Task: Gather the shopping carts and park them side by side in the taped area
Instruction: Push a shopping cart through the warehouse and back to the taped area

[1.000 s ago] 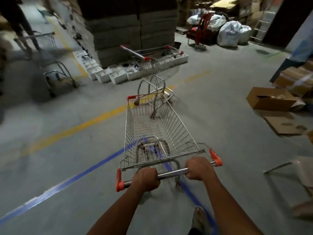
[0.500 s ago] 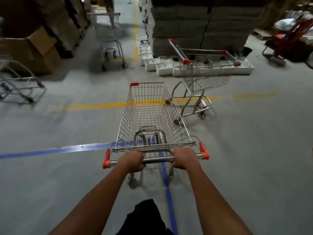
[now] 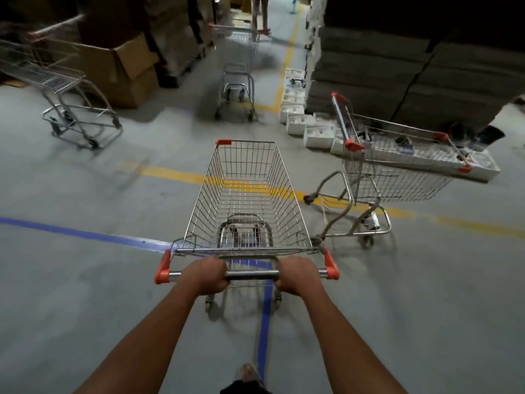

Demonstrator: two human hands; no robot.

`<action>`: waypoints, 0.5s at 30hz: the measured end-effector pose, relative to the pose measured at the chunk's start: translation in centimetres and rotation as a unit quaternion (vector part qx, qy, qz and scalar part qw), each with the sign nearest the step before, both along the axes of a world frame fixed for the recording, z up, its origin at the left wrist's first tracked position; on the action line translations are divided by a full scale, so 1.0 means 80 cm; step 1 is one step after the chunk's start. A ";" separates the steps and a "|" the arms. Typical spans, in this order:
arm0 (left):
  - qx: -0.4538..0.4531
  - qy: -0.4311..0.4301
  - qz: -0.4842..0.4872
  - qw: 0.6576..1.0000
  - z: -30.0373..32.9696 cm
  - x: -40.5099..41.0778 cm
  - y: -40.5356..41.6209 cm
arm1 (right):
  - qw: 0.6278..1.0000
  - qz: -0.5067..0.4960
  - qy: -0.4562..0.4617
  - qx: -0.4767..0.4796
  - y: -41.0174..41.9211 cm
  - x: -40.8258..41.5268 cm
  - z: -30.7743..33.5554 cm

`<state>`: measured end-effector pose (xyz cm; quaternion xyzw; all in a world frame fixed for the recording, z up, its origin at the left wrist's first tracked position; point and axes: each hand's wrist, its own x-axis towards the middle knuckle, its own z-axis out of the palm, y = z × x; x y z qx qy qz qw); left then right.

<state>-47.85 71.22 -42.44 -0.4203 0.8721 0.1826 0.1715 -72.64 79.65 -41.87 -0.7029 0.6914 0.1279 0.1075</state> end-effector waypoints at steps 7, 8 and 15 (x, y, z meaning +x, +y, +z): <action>0.009 0.017 0.055 0.998 0.001 -0.065 -0.077 | 0.998 0.066 0.025 -0.005 -0.123 -0.080 -0.004; 0.016 0.017 0.061 0.998 0.004 -0.072 -0.085 | 0.997 0.076 0.024 -0.004 -0.135 -0.087 -0.002; 0.011 0.039 0.132 0.990 -0.010 -0.105 -0.150 | 0.988 0.149 0.031 -0.008 -0.236 -0.129 0.001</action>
